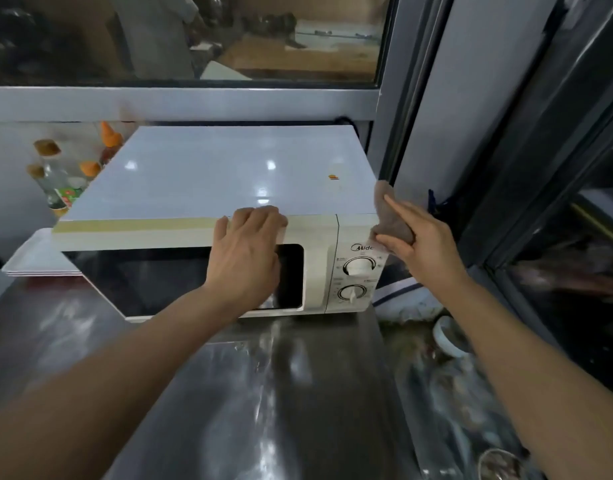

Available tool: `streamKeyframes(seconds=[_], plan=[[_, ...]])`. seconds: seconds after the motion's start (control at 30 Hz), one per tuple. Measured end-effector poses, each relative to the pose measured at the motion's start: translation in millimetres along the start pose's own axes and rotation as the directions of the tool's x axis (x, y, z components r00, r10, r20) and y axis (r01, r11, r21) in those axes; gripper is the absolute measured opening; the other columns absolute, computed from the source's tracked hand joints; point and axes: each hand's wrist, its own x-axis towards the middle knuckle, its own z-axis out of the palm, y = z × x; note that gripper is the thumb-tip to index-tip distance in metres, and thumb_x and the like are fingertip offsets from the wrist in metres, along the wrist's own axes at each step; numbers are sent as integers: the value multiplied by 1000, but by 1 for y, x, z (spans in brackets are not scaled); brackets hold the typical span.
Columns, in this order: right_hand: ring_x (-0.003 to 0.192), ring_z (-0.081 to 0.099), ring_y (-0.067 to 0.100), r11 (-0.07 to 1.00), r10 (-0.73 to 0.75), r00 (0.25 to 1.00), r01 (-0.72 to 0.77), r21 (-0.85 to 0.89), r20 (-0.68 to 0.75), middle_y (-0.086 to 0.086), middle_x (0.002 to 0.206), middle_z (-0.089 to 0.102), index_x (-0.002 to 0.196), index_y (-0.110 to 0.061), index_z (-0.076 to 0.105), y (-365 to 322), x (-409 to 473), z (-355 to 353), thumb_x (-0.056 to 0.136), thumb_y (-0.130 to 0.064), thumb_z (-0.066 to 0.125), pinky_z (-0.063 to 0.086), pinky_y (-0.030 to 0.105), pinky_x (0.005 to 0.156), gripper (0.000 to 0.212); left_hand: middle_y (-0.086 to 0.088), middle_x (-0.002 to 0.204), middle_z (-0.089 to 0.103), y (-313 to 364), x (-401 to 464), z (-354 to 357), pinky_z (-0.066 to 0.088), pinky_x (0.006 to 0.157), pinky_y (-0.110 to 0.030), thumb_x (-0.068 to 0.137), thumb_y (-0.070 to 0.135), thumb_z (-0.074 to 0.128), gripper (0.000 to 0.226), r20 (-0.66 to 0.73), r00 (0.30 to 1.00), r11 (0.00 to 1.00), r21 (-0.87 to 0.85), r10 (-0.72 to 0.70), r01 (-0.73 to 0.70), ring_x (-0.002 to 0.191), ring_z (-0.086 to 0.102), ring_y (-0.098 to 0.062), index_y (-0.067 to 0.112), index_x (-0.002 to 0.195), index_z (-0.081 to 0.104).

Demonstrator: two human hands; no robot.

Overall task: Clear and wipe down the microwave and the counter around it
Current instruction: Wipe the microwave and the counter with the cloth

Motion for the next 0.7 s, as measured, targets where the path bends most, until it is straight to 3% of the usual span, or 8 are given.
streamKeyframes(seconds=[0.1,0.17,0.23,0.37,0.43,0.53,0.6,0.7], plan=[[92,63,22,1000,3,995,-2,9,-98,11,99,67,121,-7,62,8,-14,-8,82,-10,70,46,26,80,40,1,144,41,1,-5,2,28,102,-45,69,5,56,63,7,1000,999,46,-4,4,128,38,-27,18,130,47],[86,63,11,998,36,988,-28,54,-149,7,92,67,114,-6,65,10,-29,-11,85,-12,67,45,15,75,30,2,147,38,4,-8,4,28,104,-47,68,5,57,68,19,999,998,56,-29,27,129,36,-27,19,133,44],[86,59,-5,990,79,967,-48,131,-242,2,95,66,116,-6,62,3,-42,-10,90,-15,63,40,1,75,27,2,148,36,8,-9,6,28,104,-47,68,4,57,69,20,998,997,47,-60,59,131,34,-27,18,134,43],[105,44,-4,997,32,902,-1,71,-431,1,121,51,128,1,52,-24,-51,9,90,-12,62,32,-4,88,41,3,150,33,11,-11,7,27,105,-49,69,6,57,71,34,996,995,58,-78,76,133,31,-25,20,136,40],[115,43,9,999,7,907,11,41,-420,18,130,46,131,4,49,-35,-47,24,87,-5,63,26,-1,98,47,3,150,32,10,-12,6,27,106,-50,69,6,57,71,41,996,995,66,-73,70,133,30,-25,20,137,39],[124,43,38,996,8,907,-45,-76,-420,31,131,41,132,3,48,-41,-47,51,83,-2,67,27,20,106,53,3,150,32,9,-13,8,25,107,-49,70,7,57,71,28,998,996,67,-65,63,133,30,-24,20,137,39],[121,44,39,994,17,887,-67,-91,-462,31,128,42,134,0,48,-39,-49,61,81,0,68,37,32,103,56,3,150,32,8,-14,11,24,108,-48,70,6,56,70,9,998,997,59,-58,58,134,30,-25,19,137,39],[112,38,29,990,10,883,-76,-122,-469,26,121,46,133,-3,50,-31,-51,68,78,1,67,38,28,97,58,2,150,33,5,-14,14,23,109,-48,69,6,56,71,-11,999,998,52,-37,38,134,30,-25,19,137,39]])
